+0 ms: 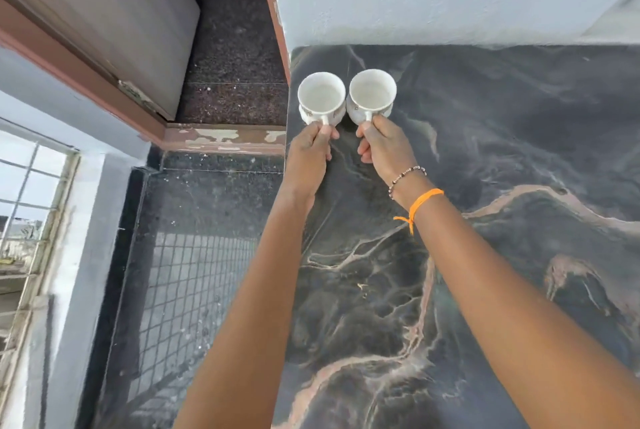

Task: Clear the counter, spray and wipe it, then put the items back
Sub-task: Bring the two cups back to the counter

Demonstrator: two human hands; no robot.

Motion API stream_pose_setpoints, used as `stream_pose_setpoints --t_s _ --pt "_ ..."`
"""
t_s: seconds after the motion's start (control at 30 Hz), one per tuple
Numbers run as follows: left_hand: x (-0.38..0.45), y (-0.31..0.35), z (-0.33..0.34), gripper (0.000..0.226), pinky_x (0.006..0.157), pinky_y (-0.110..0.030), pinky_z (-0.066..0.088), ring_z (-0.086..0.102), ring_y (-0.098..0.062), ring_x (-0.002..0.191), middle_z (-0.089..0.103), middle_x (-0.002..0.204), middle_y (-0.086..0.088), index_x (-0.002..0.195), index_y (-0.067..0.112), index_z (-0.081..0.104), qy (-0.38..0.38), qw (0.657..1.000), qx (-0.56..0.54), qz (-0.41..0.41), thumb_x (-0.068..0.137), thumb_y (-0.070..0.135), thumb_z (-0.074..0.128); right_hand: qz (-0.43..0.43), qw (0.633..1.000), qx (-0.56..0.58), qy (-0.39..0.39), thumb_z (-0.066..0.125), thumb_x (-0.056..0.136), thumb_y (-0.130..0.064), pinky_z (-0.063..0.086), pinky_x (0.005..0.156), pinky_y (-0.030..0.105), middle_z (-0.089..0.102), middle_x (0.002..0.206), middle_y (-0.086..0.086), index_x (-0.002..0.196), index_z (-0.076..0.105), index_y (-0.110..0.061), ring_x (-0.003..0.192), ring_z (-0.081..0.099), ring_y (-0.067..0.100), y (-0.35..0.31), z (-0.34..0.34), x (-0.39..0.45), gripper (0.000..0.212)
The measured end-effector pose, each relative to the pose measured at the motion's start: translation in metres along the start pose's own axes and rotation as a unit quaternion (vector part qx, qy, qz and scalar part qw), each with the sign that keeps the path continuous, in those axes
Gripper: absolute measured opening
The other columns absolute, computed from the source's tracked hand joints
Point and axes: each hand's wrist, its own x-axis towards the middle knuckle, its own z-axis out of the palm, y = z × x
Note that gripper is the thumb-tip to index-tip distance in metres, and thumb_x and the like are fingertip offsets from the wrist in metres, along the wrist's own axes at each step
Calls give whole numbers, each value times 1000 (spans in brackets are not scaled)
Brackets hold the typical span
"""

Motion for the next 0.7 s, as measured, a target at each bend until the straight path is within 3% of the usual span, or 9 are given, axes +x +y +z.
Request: stream_pose_setpoints --t_s 0.27,0.47,0.63,0.7 --pt "52 20 -4 32 58 -24 37 42 -10 56 43 60 3 73 17 53 0 997 72 3 98 15 34 11 999 -17 32 38 92 -12 41 69 38 48 56 4 61 46 -19 53 43 16 -23 6 49 33" --pt "68 25 -5 29 71 -32 39 46 -20 75 48 71 1 81 16 56 -2 994 106 4 98 16 33 18 999 -25 26 36 91 -10 40 71 36 47 57 3 62 46 -19 56 43 14 -34 8 65 32" --pt "50 26 1 23 84 -36 44 51 -19 88 54 94 -2 107 14 53 59 996 56 -29 97 28 39 20 999 22 30 42 93 -19 42 68 34 52 64 0 93 49 -12 56 45 12 -33 4 53 10" --pt "33 23 7 24 82 -30 45 54 -18 91 55 99 0 114 18 48 99 994 13 -52 95 32 42 24 997 53 43 44 94 -22 43 64 30 54 66 -1 98 46 -13 54 44 11 -28 -2 39 10"
